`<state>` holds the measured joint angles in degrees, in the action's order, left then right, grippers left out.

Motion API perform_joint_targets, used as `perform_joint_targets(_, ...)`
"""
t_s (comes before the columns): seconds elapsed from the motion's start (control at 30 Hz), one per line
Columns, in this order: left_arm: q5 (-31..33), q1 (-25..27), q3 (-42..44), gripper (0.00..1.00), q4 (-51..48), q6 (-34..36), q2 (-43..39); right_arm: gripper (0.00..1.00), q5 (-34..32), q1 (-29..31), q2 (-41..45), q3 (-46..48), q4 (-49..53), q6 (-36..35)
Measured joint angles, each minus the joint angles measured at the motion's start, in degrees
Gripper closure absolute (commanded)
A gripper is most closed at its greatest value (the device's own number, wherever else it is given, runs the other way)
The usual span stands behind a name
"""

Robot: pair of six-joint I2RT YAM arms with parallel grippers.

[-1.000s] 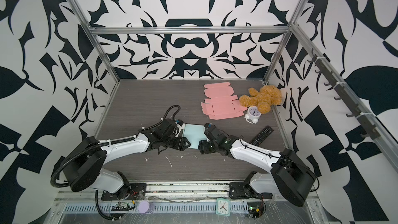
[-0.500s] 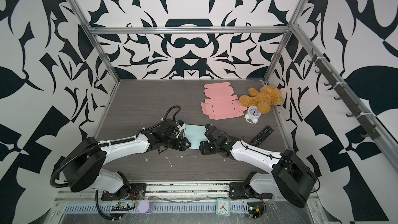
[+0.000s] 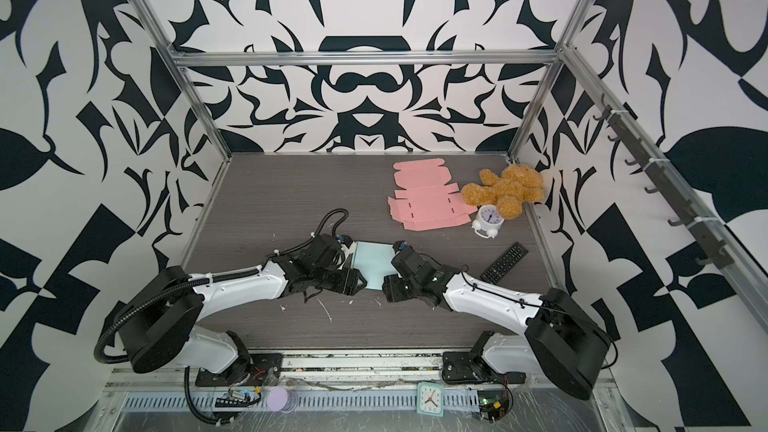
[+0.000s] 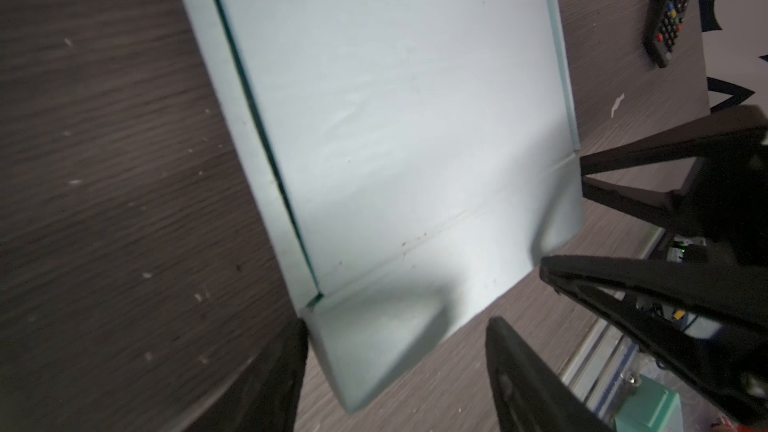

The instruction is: Fold the paper box

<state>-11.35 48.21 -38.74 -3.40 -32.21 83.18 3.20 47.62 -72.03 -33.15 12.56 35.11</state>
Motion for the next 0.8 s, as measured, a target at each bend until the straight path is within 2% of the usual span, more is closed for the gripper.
perform_joint_targets(0.63,0.26,1.03,1.81,0.30,0.26,-2.36,-2.64,0.35,-1.01,1.62,0.74,0.92,-0.57,1.22)
perform_joint_targets(0.8,0.92,1.07,1.81,0.35,0.44,-2.58,-2.60,0.34,-1.16,1.66,0.74,1.62,-1.16,1.40)
